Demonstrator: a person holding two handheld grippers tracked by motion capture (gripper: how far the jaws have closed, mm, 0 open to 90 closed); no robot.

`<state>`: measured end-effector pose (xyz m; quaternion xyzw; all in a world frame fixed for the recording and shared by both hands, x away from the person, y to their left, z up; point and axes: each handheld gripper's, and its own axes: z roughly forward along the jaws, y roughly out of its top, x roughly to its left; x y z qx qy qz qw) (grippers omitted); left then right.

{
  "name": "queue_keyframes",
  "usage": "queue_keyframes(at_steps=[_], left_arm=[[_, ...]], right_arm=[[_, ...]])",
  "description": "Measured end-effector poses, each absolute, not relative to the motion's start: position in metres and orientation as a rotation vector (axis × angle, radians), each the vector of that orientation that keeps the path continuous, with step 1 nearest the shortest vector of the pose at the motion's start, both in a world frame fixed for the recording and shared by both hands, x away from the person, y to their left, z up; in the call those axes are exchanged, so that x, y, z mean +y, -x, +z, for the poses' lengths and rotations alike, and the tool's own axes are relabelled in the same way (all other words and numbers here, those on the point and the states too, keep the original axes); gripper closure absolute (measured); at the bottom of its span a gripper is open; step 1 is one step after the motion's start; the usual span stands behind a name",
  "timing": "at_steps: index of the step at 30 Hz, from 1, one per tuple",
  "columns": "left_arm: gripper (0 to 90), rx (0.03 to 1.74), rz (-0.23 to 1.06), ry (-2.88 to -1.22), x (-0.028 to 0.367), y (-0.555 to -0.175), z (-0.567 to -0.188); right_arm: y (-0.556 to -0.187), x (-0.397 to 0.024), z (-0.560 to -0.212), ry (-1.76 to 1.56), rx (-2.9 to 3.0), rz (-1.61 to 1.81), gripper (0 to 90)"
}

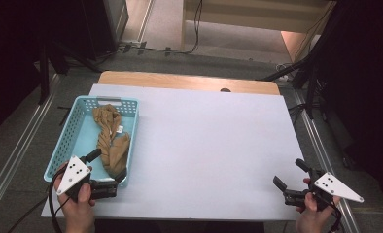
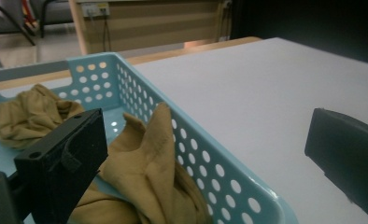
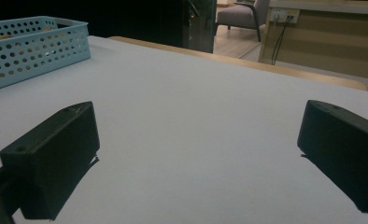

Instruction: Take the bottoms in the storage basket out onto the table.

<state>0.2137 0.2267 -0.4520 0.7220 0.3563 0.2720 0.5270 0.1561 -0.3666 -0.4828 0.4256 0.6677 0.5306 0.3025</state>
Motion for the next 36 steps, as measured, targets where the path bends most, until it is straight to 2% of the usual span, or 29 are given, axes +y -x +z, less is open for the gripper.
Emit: queue_keyframes(at_steps=[13, 21, 28, 36], left_arm=[[0.0, 0.796, 0.705, -1.751, 0.219, -0.21, -0.425], [0.0, 0.761, 0.711, -1.75, 0.222, -0.222, -0.388], [0.0, 0.763, 0.702, -1.759, 0.225, -0.246, -0.361], [0.0, 0.81, 0.668, -1.771, 0.229, -0.288, -0.353]], right_arm=[[-0.157, -0.361, -0.481, -1.125, 1.79, 1.413, 0.0], [-0.157, -0.352, -0.477, -1.107, 1.818, 1.393, 0.0], [-0.157, -0.35, -0.476, -1.089, 1.831, 1.389, 0.0], [-0.155, -0.352, -0.473, -1.058, 1.82, 1.412, 0.0]])
